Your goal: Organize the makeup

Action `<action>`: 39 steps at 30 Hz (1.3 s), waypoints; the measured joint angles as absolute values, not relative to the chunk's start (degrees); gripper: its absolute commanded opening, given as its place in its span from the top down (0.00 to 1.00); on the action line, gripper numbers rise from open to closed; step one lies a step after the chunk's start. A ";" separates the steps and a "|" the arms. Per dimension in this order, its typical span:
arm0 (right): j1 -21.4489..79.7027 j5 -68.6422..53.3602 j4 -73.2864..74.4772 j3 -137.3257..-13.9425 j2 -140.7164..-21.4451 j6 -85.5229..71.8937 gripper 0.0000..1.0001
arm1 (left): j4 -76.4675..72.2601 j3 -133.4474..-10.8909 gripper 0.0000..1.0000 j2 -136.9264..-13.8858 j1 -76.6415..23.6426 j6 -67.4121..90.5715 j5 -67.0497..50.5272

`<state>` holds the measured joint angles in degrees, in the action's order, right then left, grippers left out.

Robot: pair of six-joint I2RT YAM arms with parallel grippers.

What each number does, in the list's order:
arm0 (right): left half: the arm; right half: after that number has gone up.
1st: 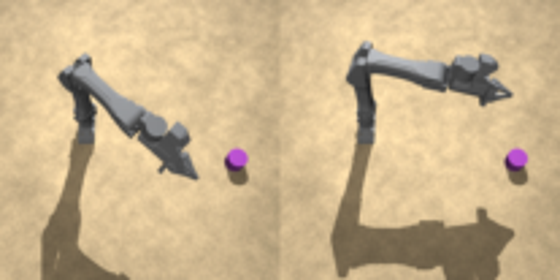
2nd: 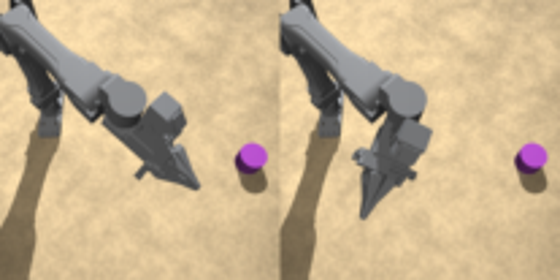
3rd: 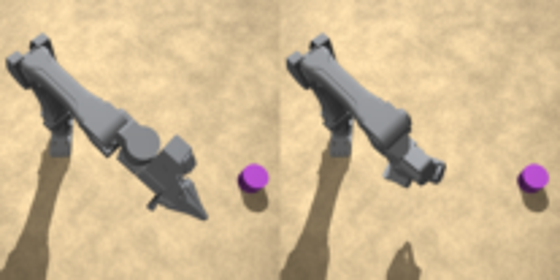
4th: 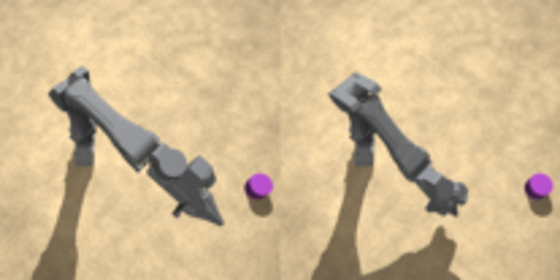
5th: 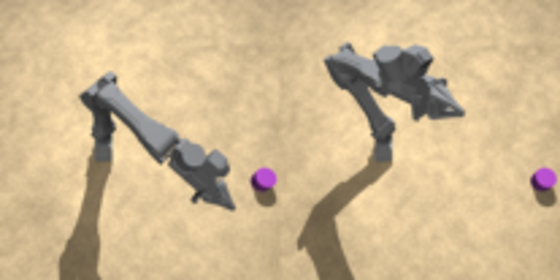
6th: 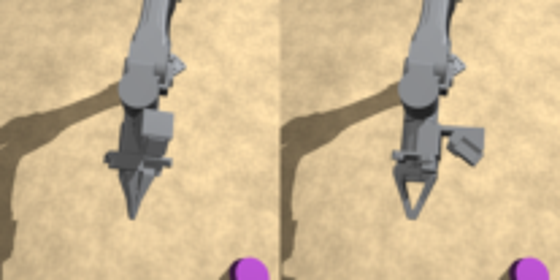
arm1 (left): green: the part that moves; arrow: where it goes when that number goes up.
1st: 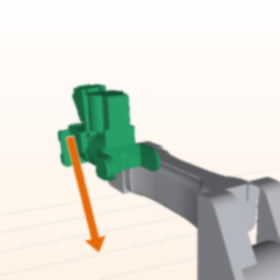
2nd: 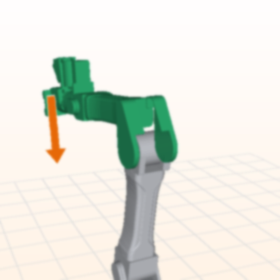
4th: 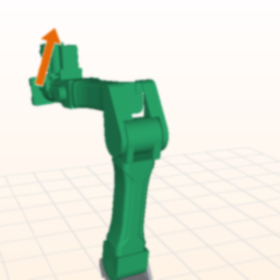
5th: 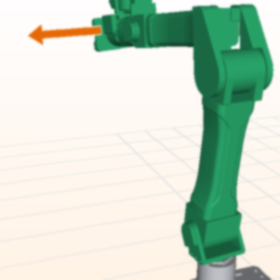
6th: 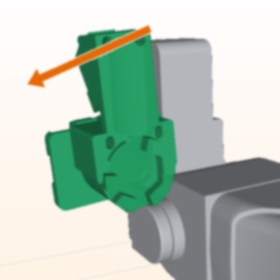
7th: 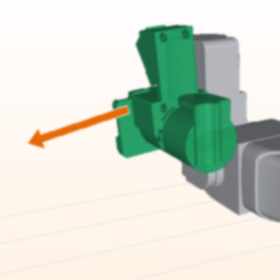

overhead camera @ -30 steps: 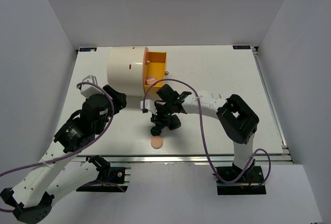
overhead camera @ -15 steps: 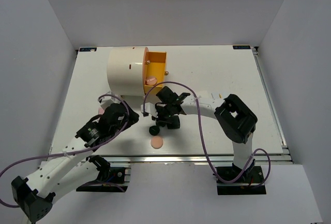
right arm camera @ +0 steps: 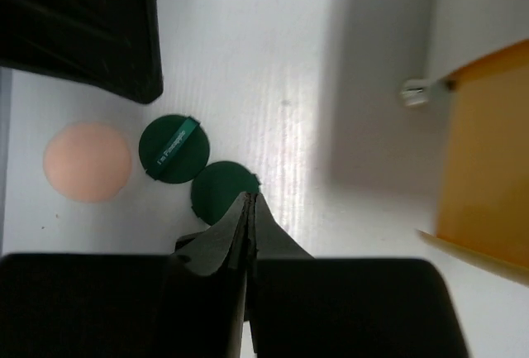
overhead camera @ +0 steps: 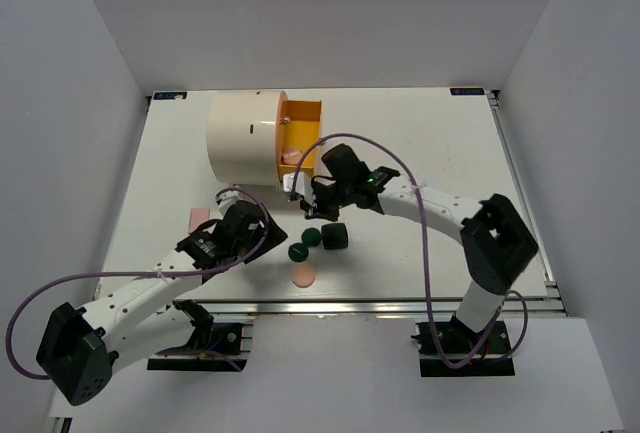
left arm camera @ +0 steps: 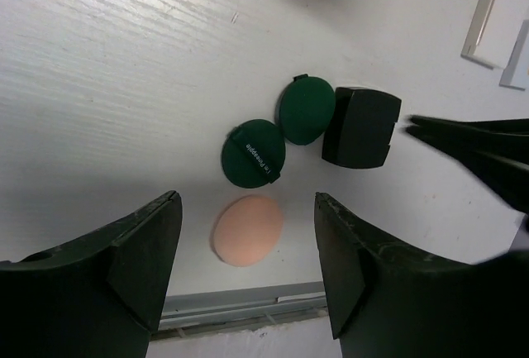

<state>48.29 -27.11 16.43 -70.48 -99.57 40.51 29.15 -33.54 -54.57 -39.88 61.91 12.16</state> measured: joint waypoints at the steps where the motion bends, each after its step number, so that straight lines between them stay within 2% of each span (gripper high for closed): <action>1: 47.83 -27.79 15.77 -70.37 -97.86 40.05 1.00 | 28.60 -33.15 0.25 -54.87 -39.86 61.95 11.77; 2: 47.40 -28.36 15.25 -70.30 -96.25 39.57 1.00 | 27.92 -32.69 0.25 -55.35 -39.88 61.95 11.33; 3: 47.07 -28.71 14.72 -70.22 -94.94 39.29 0.93 | 27.38 -32.32 0.25 -55.79 -39.88 61.93 11.03; 4: 46.78 -28.91 14.22 -70.13 -93.62 38.87 0.78 | 27.00 -32.05 0.25 -56.27 -39.88 61.91 10.63; 5: 46.63 -29.02 13.72 -70.00 -92.66 38.41 0.56 | 26.48 -31.79 0.25 -56.75 -39.86 61.87 10.28; 10: 46.65 -28.75 14.37 -70.08 -95.64 38.52 0.11 | 25.32 -31.31 0.25 -57.87 -39.88 61.58 9.54; 18: 47.66 -25.96 16.86 -70.08 -106.98 39.94 0.12 | 26.37 -29.82 0.25 -52.77 -39.86 62.59 10.00; 25: 48.42 -24.80 17.98 -70.24 -110.48 42.78 0.17 | 28.64 -27.46 0.25 -49.15 -39.88 64.86 10.81; 27: 48.53 -24.56 17.89 -70.65 -110.80 43.24 0.22 | 28.88 -27.44 0.25 -49.06 -39.86 65.19 11.03; 31: 48.88 -24.16 17.34 -71.16 -111.37 43.51 0.40 | 28.95 -27.46 0.25 -49.45 -39.88 65.25 11.11; 33: 48.95 -24.14 16.51 -71.18 -111.48 43.48 0.46 | 28.95 -27.46 0.25 -50.17 -39.88 65.21 11.11; 37: 49.15 -24.18 15.70 -71.18 -111.61 43.64 0.66 | 28.67 -27.35 0.25 -51.46 -39.86 65.17 11.00; 39: 49.15 -24.21 15.42 -71.18 -111.63 43.90 0.73 | 28.23 -27.00 0.25 -51.77 -39.88 65.17 10.85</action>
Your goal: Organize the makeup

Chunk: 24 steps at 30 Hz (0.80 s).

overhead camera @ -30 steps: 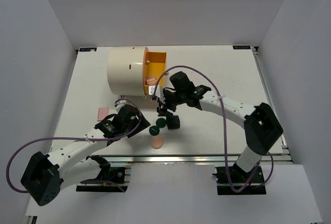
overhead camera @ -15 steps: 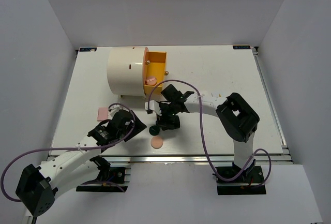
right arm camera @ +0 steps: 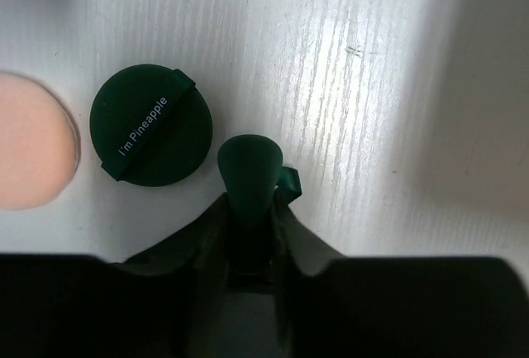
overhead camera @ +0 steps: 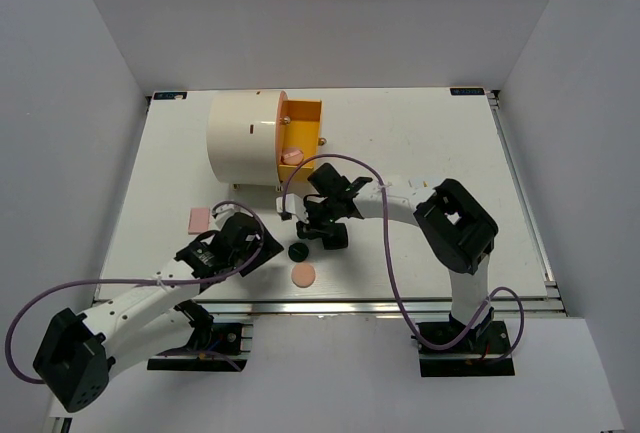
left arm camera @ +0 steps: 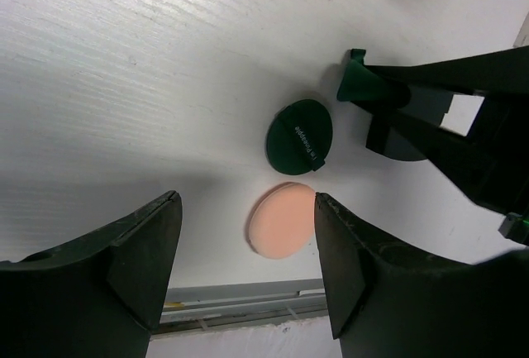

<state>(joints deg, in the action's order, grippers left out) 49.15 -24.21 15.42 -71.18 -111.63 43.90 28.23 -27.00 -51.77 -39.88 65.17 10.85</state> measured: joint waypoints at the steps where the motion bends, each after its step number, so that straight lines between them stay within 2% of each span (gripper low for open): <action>1: 49.15 -24.21 15.38 -71.18 -111.66 43.92 0.79 | 28.23 -26.85 0.25 -51.94 -39.86 65.17 10.70; 4: 49.15 -24.16 15.25 -71.18 -111.66 43.99 0.85 | 28.12 -26.70 0.25 -52.64 -39.86 64.97 10.41; 10: 48.23 -25.69 15.33 -71.18 -110.08 43.33 0.91 | 26.30 -26.72 0.25 -55.90 -39.86 63.68 9.56; 16: 45.17 -30.28 12.82 -71.02 -96.68 38.26 1.00 | 24.18 -27.35 0.26 -61.89 -39.86 60.90 8.64; 20: 43.07 -31.42 7.31 -71.11 -88.09 32.69 1.00 | 22.83 -28.93 0.26 -66.08 -39.86 58.76 8.45; 24: 41.87 -29.12 1.58 -72.51 -86.46 26.98 1.00 | 20.58 -29.89 0.26 -68.88 -39.86 56.51 8.38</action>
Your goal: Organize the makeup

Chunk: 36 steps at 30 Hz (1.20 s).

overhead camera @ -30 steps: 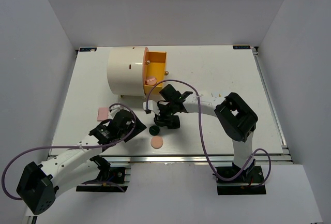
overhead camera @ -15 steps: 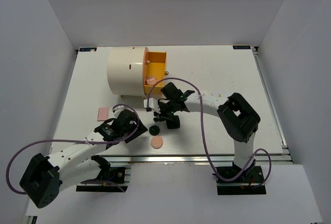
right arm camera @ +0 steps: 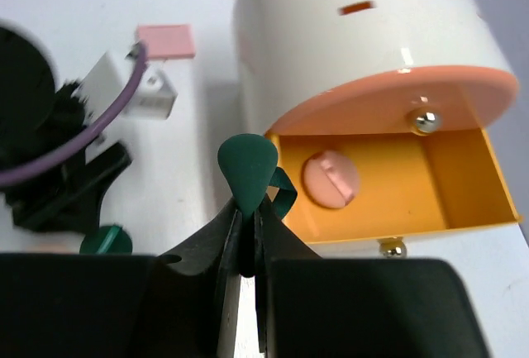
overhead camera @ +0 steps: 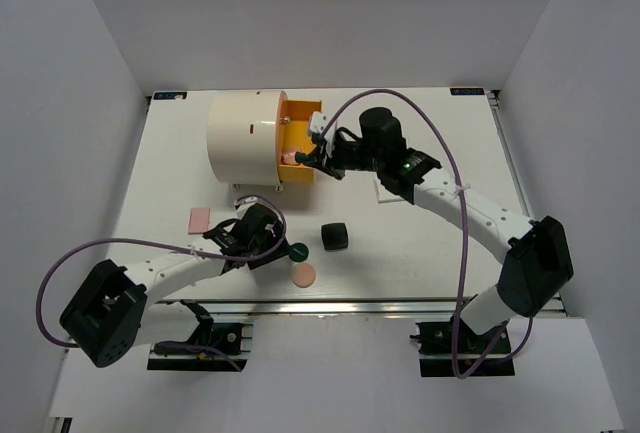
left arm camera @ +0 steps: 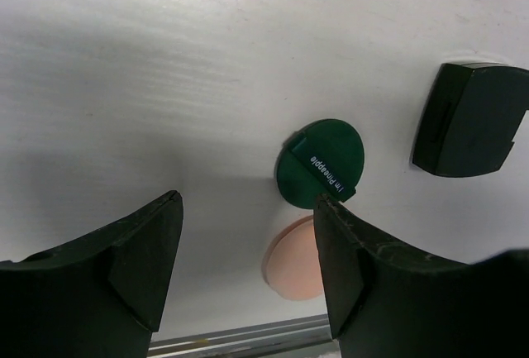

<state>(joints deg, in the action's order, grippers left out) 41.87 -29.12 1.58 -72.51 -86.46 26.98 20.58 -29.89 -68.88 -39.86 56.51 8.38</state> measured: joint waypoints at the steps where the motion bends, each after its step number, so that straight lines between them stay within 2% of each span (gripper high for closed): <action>1: 41.58 -28.12 0.62 -73.10 -86.98 25.71 1.00 | 20.21 -30.09 0.26 -69.38 -39.86 55.99 8.36; 2: 41.32 -27.07 -0.30 -73.87 -87.92 24.56 1.00 | 19.70 -30.28 0.26 -69.91 -39.86 55.48 8.34; 8: 38.63 -23.94 -1.96 -80.42 -97.12 19.75 0.81 | 17.43 -32.25 0.26 -72.82 -39.86 53.23 8.27; 11: 37.54 -23.29 -1.63 -83.59 -101.58 18.90 0.65 | 16.43 -32.97 0.27 -74.26 -39.86 52.49 8.10; 12: 37.26 -23.14 -1.39 -84.53 -102.76 18.83 0.55 | 16.19 -33.10 0.27 -74.61 -39.86 52.31 8.08; 14: 36.97 -23.00 -0.99 -86.04 -104.57 18.87 0.42 | 15.84 -33.30 0.28 -75.13 -39.86 52.07 8.01; 15: 36.95 -23.00 -0.80 -86.65 -105.25 19.14 0.33 | 15.73 -33.41 0.29 -75.37 -39.86 51.92 7.99; 18: 36.99 -23.11 -0.05 -87.94 -106.21 19.68 0.20 | 14.87 -33.50 0.30 -76.36 -39.86 51.62 7.66; 20: 36.97 -23.31 0.10 -88.36 -106.28 19.88 0.18 | 14.52 -33.82 0.31 -76.93 -39.86 51.44 7.44; 22: 36.97 -23.49 0.05 -88.86 -106.28 19.92 0.11 | 14.17 -34.35 0.34 -77.76 -39.86 51.20 7.01; 30: 35.53 -24.14 0.08 -89.12 -105.30 18.65 0.11 | 13.23 -37.12 0.43 -81.82 -39.88 49.52 4.73; 36: 31.16 -23.20 -0.40 -86.02 -98.76 16.84 0.11 | 14.41 -39.05 0.52 -83.96 -40.75 48.27 4.45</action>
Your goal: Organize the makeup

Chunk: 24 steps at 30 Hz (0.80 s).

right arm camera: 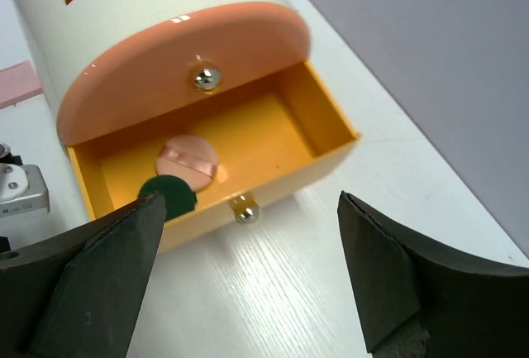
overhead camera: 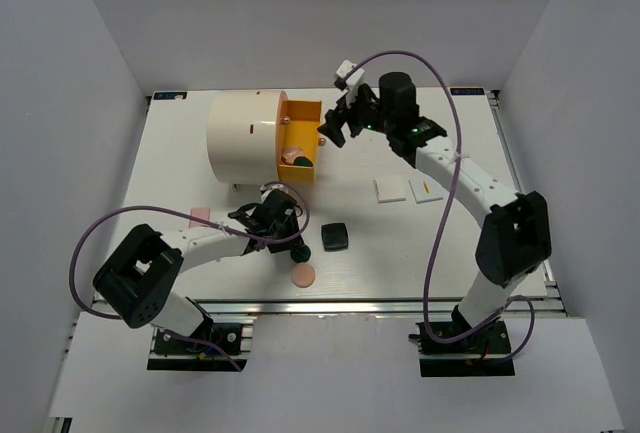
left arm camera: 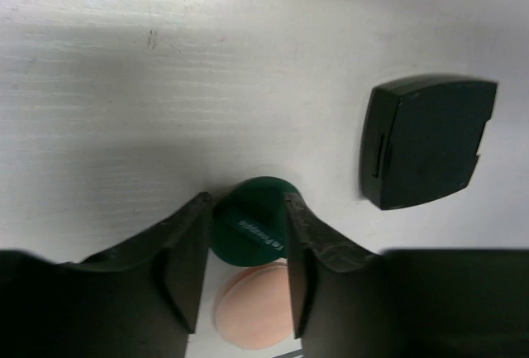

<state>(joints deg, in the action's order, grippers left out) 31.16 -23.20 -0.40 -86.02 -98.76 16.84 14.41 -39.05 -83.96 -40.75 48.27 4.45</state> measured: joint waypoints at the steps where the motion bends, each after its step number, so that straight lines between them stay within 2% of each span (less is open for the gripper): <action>1: 30.41 -22.87 -0.60 -85.21 -97.36 16.67 0.11 | 14.81 -39.27 0.54 -84.29 -41.04 47.94 4.45; 11: 26.98 -29.82 -1.48 -72.10 -84.88 16.23 0.11 | 17.37 -44.07 0.71 -89.19 -44.27 46.28 6.68; 18: 26.94 -32.14 -0.54 -64.90 -79.40 16.97 0.11 | 17.56 -46.52 1.00 -91.85 -45.95 44.93 7.49; 24: 26.63 -34.59 0.91 -60.31 -75.46 18.92 0.11 | 17.89 -46.61 1.00 -91.61 -46.26 44.97 8.60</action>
<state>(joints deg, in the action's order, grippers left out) 26.63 -34.59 0.91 -60.31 -75.46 18.92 17.89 -46.61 -91.61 -46.26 44.97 8.60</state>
